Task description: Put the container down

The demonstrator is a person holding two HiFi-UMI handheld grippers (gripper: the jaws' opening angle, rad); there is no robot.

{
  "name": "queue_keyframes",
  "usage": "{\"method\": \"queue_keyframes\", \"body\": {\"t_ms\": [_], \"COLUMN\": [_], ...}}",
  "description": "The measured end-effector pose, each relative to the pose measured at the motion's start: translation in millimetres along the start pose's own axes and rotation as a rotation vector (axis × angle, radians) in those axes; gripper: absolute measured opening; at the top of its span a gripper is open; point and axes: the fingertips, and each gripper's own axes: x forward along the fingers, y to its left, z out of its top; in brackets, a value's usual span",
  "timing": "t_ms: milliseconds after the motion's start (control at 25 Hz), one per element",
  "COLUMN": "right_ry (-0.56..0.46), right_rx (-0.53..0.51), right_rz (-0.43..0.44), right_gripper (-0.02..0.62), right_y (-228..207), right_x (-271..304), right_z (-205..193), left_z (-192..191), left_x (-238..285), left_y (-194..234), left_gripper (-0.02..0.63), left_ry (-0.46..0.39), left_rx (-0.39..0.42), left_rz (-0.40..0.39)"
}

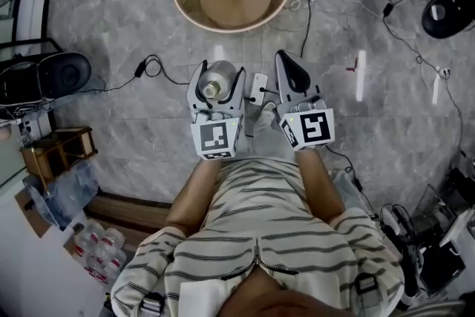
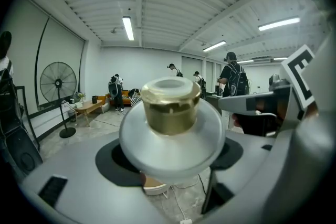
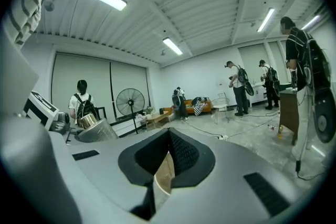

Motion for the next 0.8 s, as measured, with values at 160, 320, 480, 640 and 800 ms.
{"method": "queue_keyframes", "body": {"t_ms": [160, 320, 480, 640, 800], "right_ry": [0.043, 0.083, 0.121, 0.141, 0.165], "right_rx": [0.011, 0.033, 0.046, 0.060, 0.073], "right_rz": [-0.024, -0.045, -0.060, -0.069, -0.087], "right_gripper": [0.009, 0.009, 0.009, 0.009, 0.009], "right_y": [-17.0, -28.1, -40.1, -50.6, -59.7], "right_x": [39.8, 71.6, 101.7, 124.2, 136.8], "right_z": [-19.5, -45.5, -76.0, -104.2, -131.3], "left_z": [-12.3, -33.7, -60.5, -89.5, -120.5], "left_x": [42.3, 76.6, 112.6, 143.0, 164.7], "left_y": [14.7, 29.5, 43.1, 51.8, 53.0], "left_gripper": [0.330, 0.330, 0.330, 0.330, 0.330], "left_ry": [0.040, 0.080, 0.107, 0.131, 0.164], "left_rx": [-0.008, 0.002, -0.011, -0.012, -0.010], "left_rz": [-0.030, -0.062, -0.082, -0.098, -0.118]}}
